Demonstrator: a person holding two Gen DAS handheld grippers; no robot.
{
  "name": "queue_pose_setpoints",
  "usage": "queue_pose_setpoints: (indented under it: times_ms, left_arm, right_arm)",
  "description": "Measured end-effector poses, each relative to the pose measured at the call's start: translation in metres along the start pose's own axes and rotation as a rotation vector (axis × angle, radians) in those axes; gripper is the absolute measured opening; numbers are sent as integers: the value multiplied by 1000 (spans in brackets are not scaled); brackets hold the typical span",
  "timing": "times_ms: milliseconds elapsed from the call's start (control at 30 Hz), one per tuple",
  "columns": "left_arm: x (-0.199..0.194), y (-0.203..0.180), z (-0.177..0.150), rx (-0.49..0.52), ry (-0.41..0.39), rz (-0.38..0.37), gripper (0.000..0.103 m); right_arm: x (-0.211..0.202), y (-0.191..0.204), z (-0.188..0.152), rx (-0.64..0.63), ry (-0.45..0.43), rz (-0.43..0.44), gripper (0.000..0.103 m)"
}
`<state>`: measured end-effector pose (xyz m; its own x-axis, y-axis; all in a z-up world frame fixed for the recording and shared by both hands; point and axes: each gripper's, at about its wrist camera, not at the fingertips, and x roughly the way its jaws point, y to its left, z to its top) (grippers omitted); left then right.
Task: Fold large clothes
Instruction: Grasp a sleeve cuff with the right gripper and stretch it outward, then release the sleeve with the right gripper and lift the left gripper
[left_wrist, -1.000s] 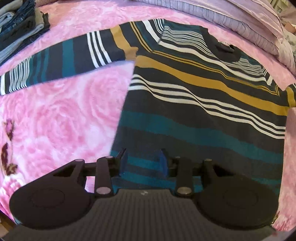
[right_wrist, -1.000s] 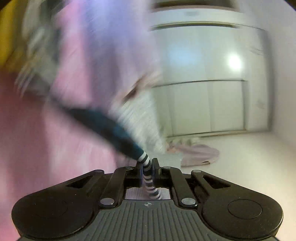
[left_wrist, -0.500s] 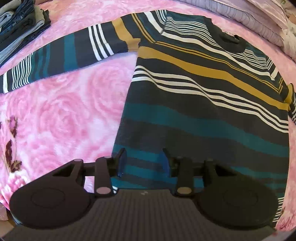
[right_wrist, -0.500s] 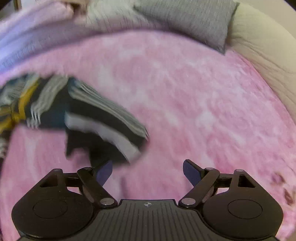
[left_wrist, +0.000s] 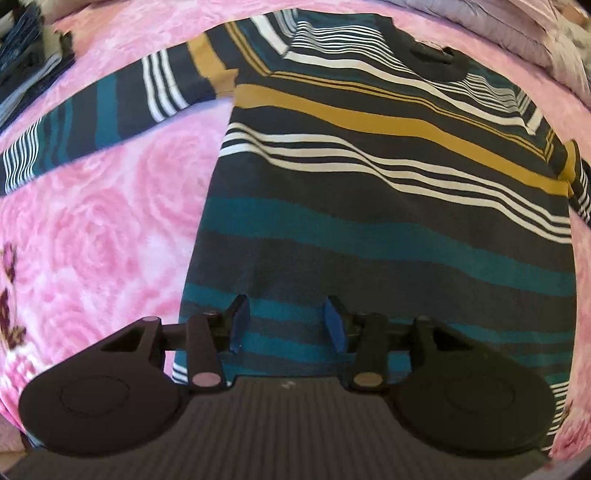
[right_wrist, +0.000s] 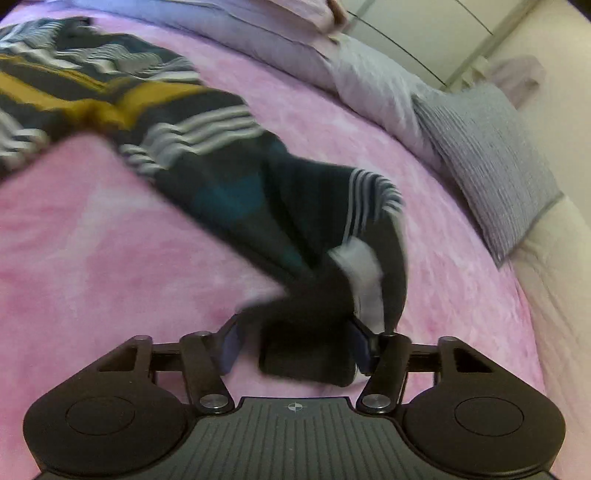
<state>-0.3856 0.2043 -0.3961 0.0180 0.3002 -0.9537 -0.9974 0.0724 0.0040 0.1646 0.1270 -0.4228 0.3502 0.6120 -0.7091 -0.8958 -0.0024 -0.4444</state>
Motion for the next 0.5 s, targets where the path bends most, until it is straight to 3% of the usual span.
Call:
queue_pose_setpoints:
  times_ms: [67,100,300,433,500]
  left_arm:
    - [-1,-1,3,15,0,8,41]
    - [-2,-1,4,20,-5,11,41]
    - [-3,4,11,6,-12,31,41]
    - [1,-1,13,29,-7,34,41]
    - [2,-5,13,40,-6,32,41]
  right_arm:
    - [6,-19,2,108,3,79,8]
    - [3,-32,5,171,-6,68,5]
    - [-42,-179,-9,777,-81,25,3]
    - [-55,-258,-29,969,-42,27,1]
    - [-53,-284,-31,1042,16,128,1]
